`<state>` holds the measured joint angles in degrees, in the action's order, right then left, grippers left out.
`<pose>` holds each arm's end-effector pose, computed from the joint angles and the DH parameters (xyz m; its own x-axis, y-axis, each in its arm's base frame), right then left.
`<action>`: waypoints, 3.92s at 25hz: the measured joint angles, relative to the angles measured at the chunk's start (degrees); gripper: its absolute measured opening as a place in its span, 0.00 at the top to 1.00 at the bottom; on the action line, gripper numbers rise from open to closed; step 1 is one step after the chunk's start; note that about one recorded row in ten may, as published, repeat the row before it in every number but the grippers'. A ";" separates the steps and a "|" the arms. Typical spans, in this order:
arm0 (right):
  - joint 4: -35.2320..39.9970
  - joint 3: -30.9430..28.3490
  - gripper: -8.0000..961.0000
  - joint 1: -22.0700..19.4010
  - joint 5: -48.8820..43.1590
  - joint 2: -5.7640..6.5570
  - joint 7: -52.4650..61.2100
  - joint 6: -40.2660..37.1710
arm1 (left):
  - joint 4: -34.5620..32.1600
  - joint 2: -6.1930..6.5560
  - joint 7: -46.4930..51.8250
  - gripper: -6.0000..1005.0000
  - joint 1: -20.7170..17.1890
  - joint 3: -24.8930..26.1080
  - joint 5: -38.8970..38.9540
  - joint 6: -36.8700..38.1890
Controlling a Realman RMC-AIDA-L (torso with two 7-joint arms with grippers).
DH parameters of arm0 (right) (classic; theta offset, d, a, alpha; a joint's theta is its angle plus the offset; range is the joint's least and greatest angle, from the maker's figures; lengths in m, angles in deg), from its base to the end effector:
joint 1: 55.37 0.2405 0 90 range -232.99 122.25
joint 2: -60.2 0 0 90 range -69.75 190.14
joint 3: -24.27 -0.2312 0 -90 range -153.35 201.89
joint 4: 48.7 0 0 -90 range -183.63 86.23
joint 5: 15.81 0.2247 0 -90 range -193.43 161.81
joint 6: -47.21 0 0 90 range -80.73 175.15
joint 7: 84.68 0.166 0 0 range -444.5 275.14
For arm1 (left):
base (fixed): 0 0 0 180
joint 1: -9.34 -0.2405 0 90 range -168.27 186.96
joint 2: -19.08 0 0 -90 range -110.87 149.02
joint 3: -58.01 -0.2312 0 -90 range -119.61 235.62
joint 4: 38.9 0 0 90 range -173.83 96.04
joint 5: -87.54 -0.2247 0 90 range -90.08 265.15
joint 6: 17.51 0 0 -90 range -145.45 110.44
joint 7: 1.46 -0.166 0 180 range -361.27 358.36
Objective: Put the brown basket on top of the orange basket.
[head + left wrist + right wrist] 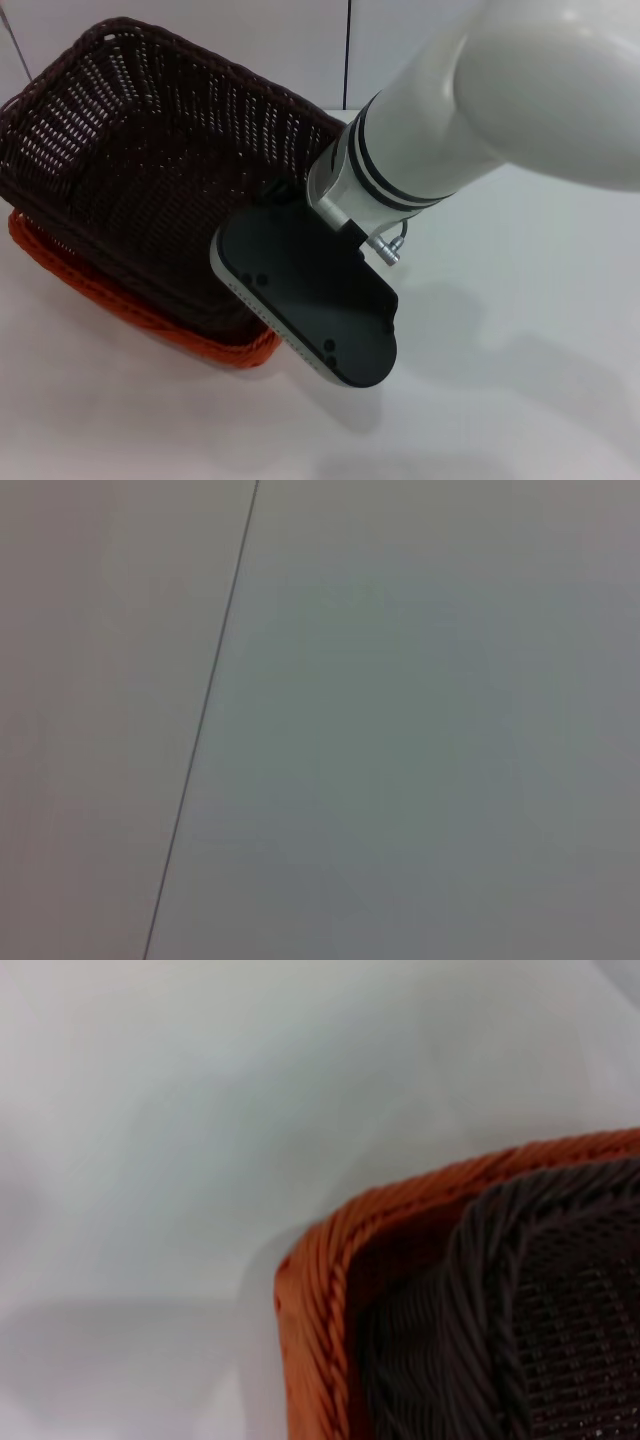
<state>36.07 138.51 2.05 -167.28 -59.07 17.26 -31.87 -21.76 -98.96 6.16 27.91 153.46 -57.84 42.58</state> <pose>-0.0173 0.3234 -0.1023 0.3543 0.7756 0.5224 0.8610 -0.4886 0.1414 -0.3928 0.3378 0.0990 0.6013 -0.1744 0.7798 0.7657 0.4049 -0.4999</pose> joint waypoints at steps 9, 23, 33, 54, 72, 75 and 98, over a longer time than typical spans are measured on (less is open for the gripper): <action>1.30 0.73 0.83 -1.36 -0.97 0.00 0.23 2.00 | 0.02 0.00 -1.65 0.19 0.38 0.24 0.01 -1.00; 3.01 1.88 0.83 -4.16 -0.89 -0.03 0.39 1.77 | 0.52 0.04 -1.72 0.19 -0.13 1.58 -0.26 -0.99; 3.26 3.47 0.83 -6.66 -1.91 -0.04 3.95 4.21 | 0.18 0.09 -1.73 0.19 0.23 1.58 -0.42 -1.06; 12.36 8.56 0.35 -11.65 -8.93 0.66 12.48 3.60 | 0.54 0.27 -3.15 0.19 1.91 1.58 -0.08 -4.11; 27.05 1.68 0.32 -24.65 -15.79 1.39 15.93 9.59 | 0.62 0.35 -3.22 0.19 1.49 3.05 -0.36 -3.63; 26.60 -2.38 0.32 -29.04 -15.80 1.32 15.28 17.67 | 0.62 0.35 -3.22 0.19 1.28 2.88 -0.40 -3.37; -37.00 -0.57 0.32 -41.64 15.60 0.37 45.12 139.99 | 0.04 0.10 -3.14 0.19 1.73 4.57 -0.27 -2.05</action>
<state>-0.93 137.93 -39.59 -151.68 -58.70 62.38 108.12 -21.72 -98.86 3.02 29.64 158.03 -58.11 40.53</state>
